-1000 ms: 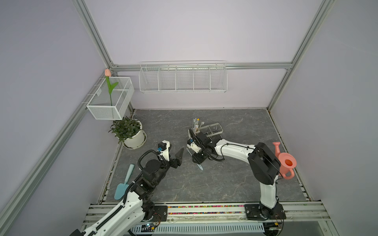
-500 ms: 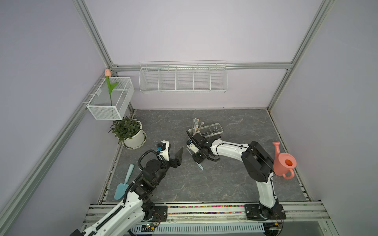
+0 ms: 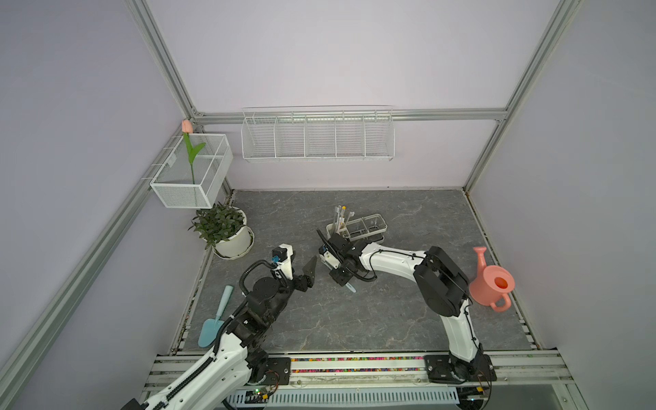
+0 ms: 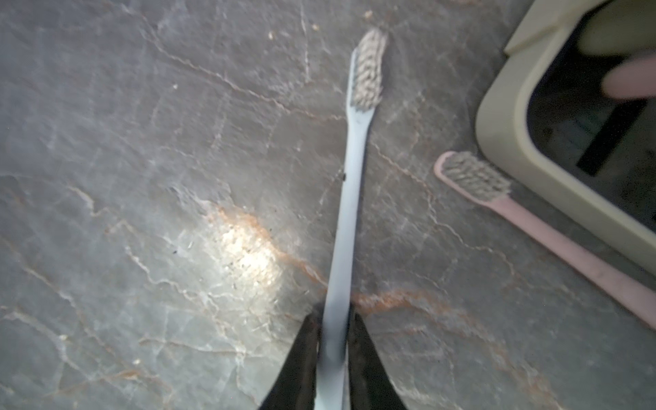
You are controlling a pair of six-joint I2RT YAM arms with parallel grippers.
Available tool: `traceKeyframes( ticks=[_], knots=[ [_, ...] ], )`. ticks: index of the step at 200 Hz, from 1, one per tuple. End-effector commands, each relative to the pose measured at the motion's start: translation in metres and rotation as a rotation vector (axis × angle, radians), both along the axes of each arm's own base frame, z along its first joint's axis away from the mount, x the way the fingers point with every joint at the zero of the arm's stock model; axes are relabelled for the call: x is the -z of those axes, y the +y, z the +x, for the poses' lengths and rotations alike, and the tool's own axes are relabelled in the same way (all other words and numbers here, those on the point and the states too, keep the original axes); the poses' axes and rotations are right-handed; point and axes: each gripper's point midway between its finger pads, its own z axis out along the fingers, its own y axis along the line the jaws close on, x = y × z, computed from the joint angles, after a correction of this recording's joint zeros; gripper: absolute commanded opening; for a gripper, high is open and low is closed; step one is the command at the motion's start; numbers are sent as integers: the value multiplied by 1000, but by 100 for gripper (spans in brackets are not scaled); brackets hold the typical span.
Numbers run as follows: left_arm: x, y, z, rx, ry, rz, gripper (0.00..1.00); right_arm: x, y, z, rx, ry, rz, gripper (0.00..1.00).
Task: Place the toothbrush into the toothbrush holder
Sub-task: Pick up the toothbrush from the center of the board.
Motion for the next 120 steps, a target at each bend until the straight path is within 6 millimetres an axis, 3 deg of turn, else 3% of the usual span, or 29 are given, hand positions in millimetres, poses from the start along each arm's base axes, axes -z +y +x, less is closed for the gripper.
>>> traceKeyframes(
  ticks=[1, 54, 120],
  knots=[
    [-5, 5, 0, -26, -1, -22, 78, 30, -21, -22, -19, 85, -135, 18],
    [-1, 4, -1, -23, 11, -77, 78, 33, -25, -31, -14, 109, -136, 10],
    [6, 11, 7, -84, 58, -72, 81, -14, -11, -14, 56, 14, 88, 8]
  ],
)
